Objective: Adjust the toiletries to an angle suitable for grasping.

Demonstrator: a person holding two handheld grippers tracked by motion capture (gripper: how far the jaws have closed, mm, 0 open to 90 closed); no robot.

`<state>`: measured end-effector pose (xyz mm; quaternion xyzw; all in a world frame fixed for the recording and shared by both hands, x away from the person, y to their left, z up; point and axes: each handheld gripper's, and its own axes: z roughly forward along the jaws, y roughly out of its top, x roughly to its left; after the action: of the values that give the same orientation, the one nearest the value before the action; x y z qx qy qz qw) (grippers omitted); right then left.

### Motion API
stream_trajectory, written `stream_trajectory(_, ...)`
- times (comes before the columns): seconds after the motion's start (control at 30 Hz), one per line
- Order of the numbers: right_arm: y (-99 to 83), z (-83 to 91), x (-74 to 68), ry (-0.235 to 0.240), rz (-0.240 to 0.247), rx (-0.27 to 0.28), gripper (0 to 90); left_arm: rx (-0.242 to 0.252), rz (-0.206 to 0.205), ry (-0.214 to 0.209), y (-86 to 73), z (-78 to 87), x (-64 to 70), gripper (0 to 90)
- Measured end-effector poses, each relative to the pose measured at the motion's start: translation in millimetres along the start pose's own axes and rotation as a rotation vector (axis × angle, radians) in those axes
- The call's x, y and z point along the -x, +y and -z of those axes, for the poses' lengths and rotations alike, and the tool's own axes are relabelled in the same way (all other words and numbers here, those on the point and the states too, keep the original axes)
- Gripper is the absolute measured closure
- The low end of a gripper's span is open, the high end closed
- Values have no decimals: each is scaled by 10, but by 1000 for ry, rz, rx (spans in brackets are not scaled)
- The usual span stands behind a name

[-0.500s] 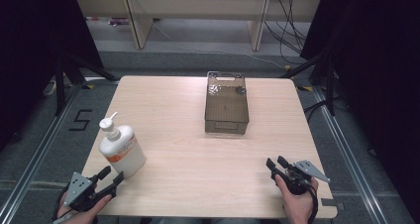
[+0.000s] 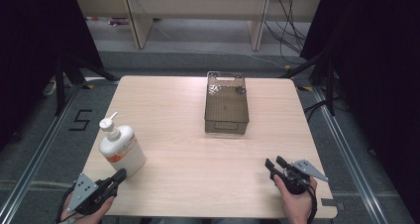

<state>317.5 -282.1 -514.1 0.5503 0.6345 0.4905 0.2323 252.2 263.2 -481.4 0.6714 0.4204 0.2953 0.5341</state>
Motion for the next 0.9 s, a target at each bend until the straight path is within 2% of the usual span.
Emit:
stream_trajectory(0.03,0,0,0,0,0,0,492,0,0,0,0,0,0,878)
stream_trajectory(0.07,-7,-17,8,17,-3,23,493,9,8,0,28,-37,-5,882)
stream_trajectory(0.33,-6,-17,4,19,-3,20,493,18,-12,-3,114,-180,-30,891)
stream_trajectory(0.43,-5,-20,5,10,-8,15,494,12,-10,17,138,-207,-52,893)
stream_trajectory(0.47,-4,-24,20,4,10,22,493,16,-6,20,144,-219,-63,893)
stream_trajectory(0.53,-7,-28,27,8,16,29,494,7,-7,37,161,-236,-92,893)
stream_trajectory(0.73,-7,-28,26,7,15,28,493,14,4,51,165,-248,-138,894)
stream_trajectory(0.9,-4,-22,27,10,15,24,493,12,17,85,179,-233,-213,894)
